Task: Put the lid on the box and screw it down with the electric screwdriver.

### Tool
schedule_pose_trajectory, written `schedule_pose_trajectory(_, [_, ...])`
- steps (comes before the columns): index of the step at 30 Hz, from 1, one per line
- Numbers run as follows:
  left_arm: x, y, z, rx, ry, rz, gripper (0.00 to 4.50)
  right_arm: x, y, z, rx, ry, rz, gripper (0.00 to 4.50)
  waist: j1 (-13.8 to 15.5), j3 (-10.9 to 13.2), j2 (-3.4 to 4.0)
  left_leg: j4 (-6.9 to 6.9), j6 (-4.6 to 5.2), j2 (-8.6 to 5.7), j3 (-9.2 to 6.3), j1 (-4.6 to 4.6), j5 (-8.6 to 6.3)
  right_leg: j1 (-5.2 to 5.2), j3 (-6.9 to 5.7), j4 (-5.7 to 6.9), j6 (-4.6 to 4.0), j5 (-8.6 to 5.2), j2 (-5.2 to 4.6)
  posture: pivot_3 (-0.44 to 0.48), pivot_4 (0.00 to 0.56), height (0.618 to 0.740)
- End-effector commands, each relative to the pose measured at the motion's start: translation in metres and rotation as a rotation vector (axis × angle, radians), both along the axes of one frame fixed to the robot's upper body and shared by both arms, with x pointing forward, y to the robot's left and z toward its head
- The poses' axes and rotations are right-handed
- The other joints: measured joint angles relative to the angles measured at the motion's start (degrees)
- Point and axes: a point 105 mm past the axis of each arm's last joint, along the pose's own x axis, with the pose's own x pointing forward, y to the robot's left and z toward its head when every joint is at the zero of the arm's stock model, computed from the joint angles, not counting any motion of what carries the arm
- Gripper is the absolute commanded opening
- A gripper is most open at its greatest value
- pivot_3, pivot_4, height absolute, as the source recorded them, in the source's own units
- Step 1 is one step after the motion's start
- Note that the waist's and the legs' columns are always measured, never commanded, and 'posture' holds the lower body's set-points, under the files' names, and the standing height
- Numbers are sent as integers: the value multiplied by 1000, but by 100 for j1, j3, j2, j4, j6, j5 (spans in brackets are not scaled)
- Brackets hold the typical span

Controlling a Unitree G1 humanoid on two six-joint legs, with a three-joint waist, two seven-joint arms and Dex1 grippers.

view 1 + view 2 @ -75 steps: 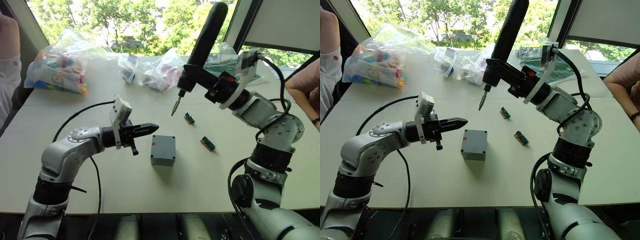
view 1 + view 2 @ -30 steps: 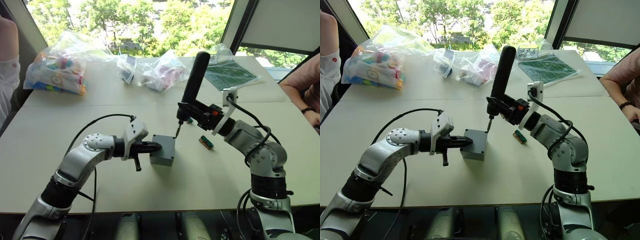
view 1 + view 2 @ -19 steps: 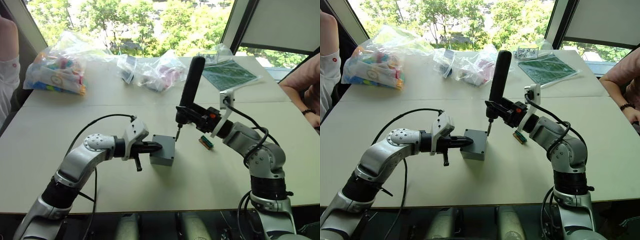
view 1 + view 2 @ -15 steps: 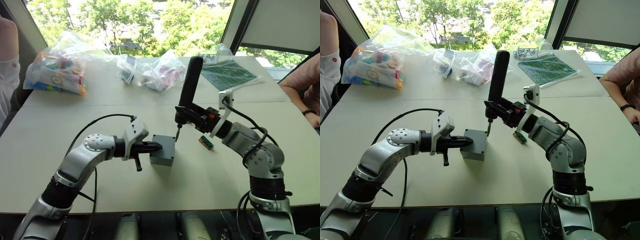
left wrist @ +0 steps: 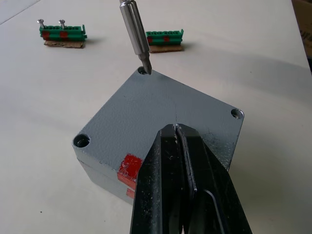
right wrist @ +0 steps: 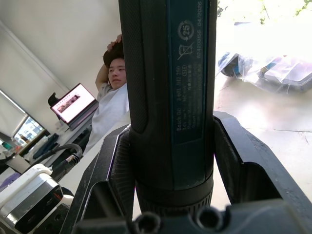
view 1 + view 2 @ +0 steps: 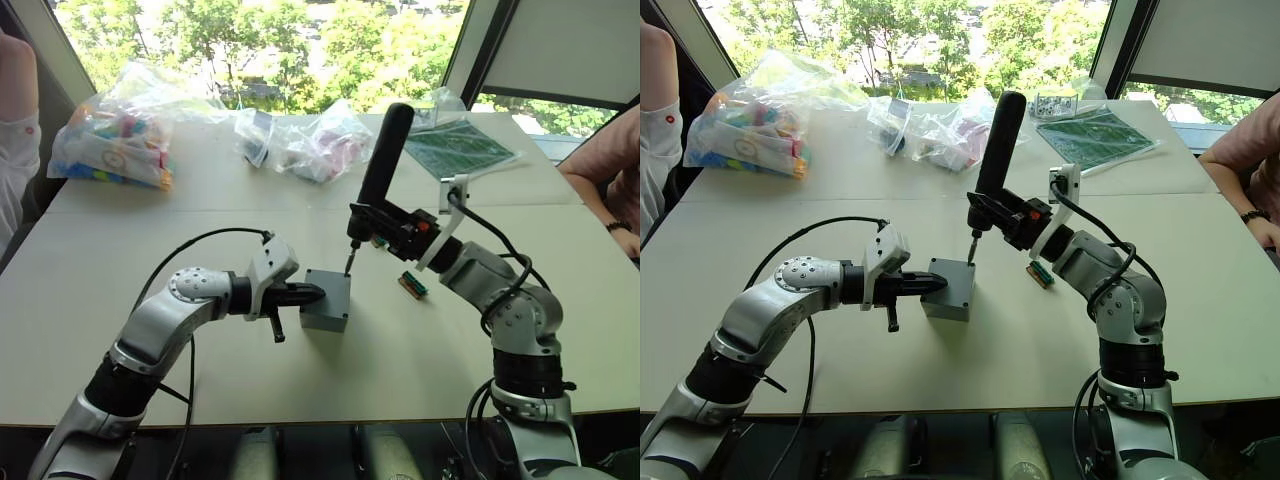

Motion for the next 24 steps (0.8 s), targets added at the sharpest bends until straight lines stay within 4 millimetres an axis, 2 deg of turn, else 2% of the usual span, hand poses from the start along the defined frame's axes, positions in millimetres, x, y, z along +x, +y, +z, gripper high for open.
schedule_pose_trajectory(1, [-2, -1, -6, 23, 21, -1, 0, -3, -2, 28, 24, -115, 2, 1865, 1, 0, 0, 0, 0, 0, 0, 0, 0, 0, 0, 0, 0, 0, 0, 0, 150, 740])
schedule_pose_trajectory(8, [-1, -1, -5, 25, 19, 4, 0, 1, -6, 22, -20, -118, -13, 1865, 5, 0, 0, 0, 0, 0, 0, 0, 0, 1, 0, 0, 0, 0, 0, 0, 150, 740])
schedule_pose_trajectory(15, [-1, 0, -5, 25, 23, 11, 0, -1, 0, 8, -79, -119, 0, 1865, 0, 0, 0, 0, 0, 0, 0, 1, 0, 1, 0, 0, 0, 0, 0, 0, 150, 740])
schedule_pose_trajectory(24, [0, -2, -6, 25, 23, 13, 0, 0, 3, 12, -47, -122, -12, 1865, 0, 0, 0, 0, 0, 0, 0, 1, 0, 1, 0, 0, 0, 0, 0, 0, 150, 740])
